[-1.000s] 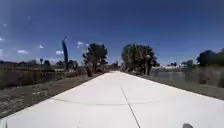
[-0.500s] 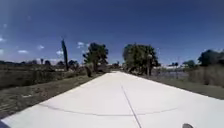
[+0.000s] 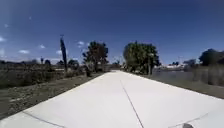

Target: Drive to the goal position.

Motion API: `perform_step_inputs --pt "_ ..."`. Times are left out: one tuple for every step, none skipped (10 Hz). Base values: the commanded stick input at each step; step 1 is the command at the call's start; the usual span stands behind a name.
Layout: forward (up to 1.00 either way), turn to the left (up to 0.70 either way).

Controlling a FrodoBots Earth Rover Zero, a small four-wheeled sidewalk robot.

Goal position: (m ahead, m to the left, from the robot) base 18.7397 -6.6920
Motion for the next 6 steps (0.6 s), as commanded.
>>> perform_step_inputs --pt "0.70 0.00" --pt "0.70 0.00" --pt "0.70 0.00" --pt "0.70 0.00" --pt "0.70 0.00" --pt "0.70 0.00"
